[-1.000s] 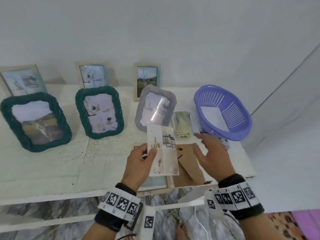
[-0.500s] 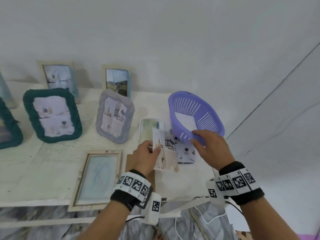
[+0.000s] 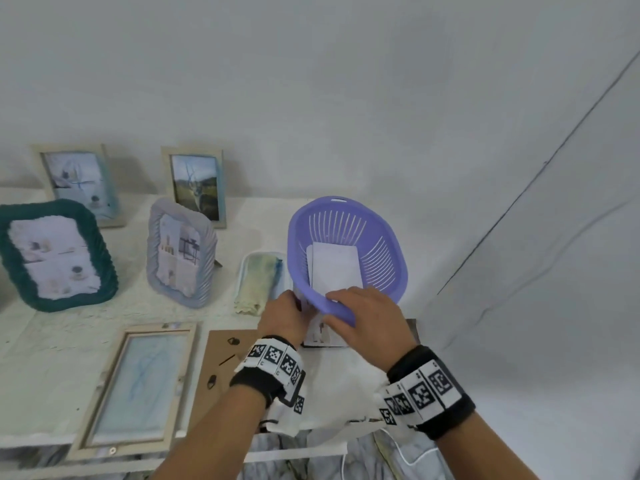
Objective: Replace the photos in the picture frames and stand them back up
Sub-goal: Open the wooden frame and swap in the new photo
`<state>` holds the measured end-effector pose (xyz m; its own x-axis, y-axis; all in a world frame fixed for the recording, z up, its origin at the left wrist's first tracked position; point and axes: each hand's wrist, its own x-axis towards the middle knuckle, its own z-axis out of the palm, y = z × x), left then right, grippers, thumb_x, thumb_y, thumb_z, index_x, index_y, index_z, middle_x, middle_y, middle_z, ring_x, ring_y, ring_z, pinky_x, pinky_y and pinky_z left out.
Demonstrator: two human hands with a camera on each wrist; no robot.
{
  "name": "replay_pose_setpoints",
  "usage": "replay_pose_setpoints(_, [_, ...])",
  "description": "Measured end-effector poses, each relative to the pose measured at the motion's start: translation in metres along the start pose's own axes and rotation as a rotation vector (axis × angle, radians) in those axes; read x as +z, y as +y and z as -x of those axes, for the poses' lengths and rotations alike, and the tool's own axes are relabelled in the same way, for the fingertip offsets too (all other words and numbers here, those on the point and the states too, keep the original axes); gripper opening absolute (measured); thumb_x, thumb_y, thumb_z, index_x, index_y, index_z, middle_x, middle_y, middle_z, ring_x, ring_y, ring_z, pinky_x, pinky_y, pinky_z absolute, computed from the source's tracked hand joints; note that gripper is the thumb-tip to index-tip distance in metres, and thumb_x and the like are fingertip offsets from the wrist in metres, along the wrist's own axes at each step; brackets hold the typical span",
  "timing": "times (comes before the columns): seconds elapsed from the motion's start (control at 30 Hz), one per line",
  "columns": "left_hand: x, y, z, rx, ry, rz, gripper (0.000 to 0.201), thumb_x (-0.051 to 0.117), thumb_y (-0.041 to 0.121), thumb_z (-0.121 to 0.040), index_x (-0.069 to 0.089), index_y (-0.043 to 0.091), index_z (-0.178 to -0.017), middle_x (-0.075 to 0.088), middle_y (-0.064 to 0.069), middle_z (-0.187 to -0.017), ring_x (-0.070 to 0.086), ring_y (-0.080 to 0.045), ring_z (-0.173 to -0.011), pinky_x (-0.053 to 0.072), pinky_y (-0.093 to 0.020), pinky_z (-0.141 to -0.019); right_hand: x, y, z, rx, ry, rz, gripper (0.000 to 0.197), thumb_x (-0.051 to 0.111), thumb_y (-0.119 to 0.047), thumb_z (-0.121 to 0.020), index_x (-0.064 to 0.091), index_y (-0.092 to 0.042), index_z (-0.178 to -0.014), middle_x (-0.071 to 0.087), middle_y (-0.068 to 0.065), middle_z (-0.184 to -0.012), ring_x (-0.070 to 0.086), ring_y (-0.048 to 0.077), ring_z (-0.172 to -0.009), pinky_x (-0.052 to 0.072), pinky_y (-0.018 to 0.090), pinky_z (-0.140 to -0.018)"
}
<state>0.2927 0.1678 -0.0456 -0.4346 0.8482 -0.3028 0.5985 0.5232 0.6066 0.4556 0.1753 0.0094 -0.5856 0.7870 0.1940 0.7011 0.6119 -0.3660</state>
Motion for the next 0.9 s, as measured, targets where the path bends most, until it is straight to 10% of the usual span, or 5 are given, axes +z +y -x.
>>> replay_pose_setpoints(0.27, [-0.008, -0.017, -0.001, 0.065, -0.017, -0.067, 0.022, 0.053, 0.031, -0.093, 0.068, 0.015, -0.1, 0.071, -0.01, -0.095, 0.066, -0.032, -0.087, 0.05, -0.032, -0.073, 0.015, 0.004, -0.002, -0.037, -0.104, -0.005, 0.048, 0.045, -0.058, -0.084, 0.068, -0.023, -0.108, 0.067, -0.004, -0.088, 0.057, 0.023, -0.076, 0.05, 0.04, -0.065])
replay_pose_setpoints(0.53, [-0.043, -0.014, 0.01, 0.02, -0.006, 0.643, 0.022, 0.046, 0.025, -0.102, 0.061, 0.01, -0.109, 0.072, -0.01, -0.084, 0.072, -0.021, -0.067, 0.056, -0.032, -0.055, -0.026, 0.013, -0.047, 0.054, -0.226, -0.17, 0.035, 0.054, -0.048, -0.093, 0.064, -0.023, -0.116, 0.066, -0.008, -0.097, 0.06, 0.011, -0.08, 0.05, 0.032, -0.079])
replay_pose_setpoints(0.9, [-0.047, -0.012, 0.004, 0.079, -0.047, 0.784, 0.038, 0.062, 0.015, -0.095, 0.054, 0.014, -0.132, 0.073, -0.013, -0.086, 0.071, -0.017, -0.067, 0.057, -0.031, -0.058, -0.01, 0.034, -0.184, 0.261, -0.574, 0.296, 0.053, 0.068, -0.038, -0.087, 0.052, -0.01, -0.129, 0.059, 0.007, -0.126, 0.058, 0.027, -0.112, 0.049, 0.039, -0.093])
